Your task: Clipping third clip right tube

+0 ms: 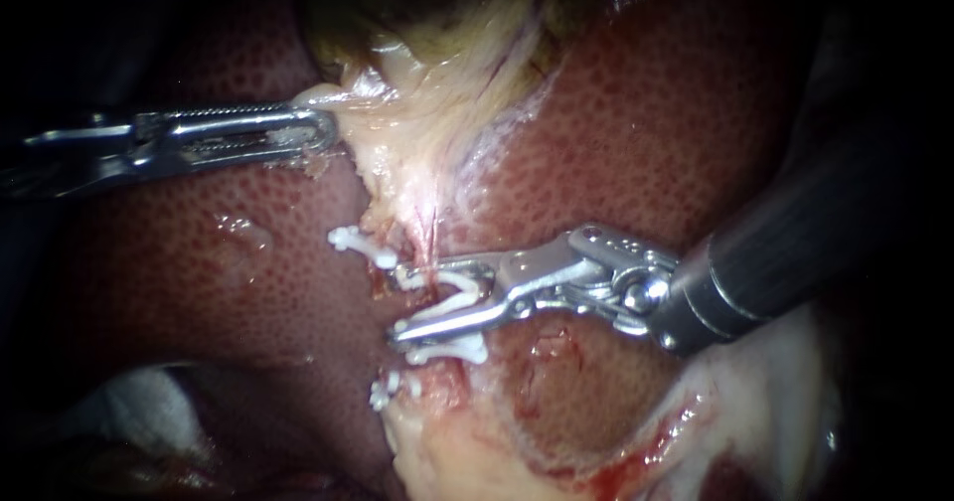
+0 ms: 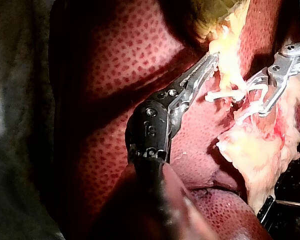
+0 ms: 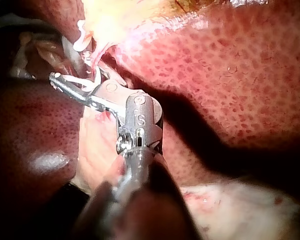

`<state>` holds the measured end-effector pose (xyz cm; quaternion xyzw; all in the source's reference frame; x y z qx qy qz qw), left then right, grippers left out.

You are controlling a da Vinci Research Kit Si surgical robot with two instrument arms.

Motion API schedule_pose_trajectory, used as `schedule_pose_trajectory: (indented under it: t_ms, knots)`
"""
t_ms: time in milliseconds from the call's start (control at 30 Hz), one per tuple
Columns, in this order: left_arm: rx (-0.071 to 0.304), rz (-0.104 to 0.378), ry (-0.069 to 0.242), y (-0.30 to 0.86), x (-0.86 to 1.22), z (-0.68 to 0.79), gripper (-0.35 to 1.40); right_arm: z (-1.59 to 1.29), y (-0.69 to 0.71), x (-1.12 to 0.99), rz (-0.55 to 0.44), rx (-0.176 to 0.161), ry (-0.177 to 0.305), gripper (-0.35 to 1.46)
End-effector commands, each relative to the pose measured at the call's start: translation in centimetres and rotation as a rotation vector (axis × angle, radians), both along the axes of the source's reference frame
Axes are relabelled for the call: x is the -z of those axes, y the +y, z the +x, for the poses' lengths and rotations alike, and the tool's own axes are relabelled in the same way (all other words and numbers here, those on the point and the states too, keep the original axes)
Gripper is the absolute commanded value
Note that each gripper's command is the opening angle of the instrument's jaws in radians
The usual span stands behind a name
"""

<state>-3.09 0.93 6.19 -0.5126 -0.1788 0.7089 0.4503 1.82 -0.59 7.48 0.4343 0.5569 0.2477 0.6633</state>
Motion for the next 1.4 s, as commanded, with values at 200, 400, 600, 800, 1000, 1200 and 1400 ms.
schedule_pose_trajectory:
  t_ms: [200, 400, 600, 800, 1000, 1200, 1400]
  knots:
    - [0.0, 0.0, 0.0, 0.0, 0.0, -0.01, -0.35, 0.08, 0.01, -0.01, 0.011, -0.003, -0.005, 0.47]
    - [0.001, 0.0, 0.0, 0.0, 0.0, -0.02, -0.35, 0.12, 0.02, -0.02, 0.011, -0.004, -0.006, 0.43]
    - [0.001, 0.0, 0.0, 0.0, 0.0, -0.02, -0.35, 0.11, 0.04, -0.04, 0.025, -0.018, -0.019, 0.34]
    - [0.001, 0.0, 0.0, 0.0, 0.0, -0.02, -0.35, 0.02, 0.03, -0.05, 0.058, -0.019, -0.03, -0.15]
    - [0.001, 0.0, 0.0, 0.0, 0.0, -0.02, -0.35, -0.02, 0.02, -0.04, 0.091, -0.021, -0.04, -0.35]
    - [0.001, 0.0, 0.0, 0.0, 0.0, -0.02, -0.35, -0.04, 0.0, -0.05, 0.096, -0.02, -0.041, -0.35]
    - [0.001, 0.0, 0.0, 0.0, 0.0, -0.02, -0.35, -0.04, -0.01, -0.05, 0.095, -0.02, -0.041, -0.35]
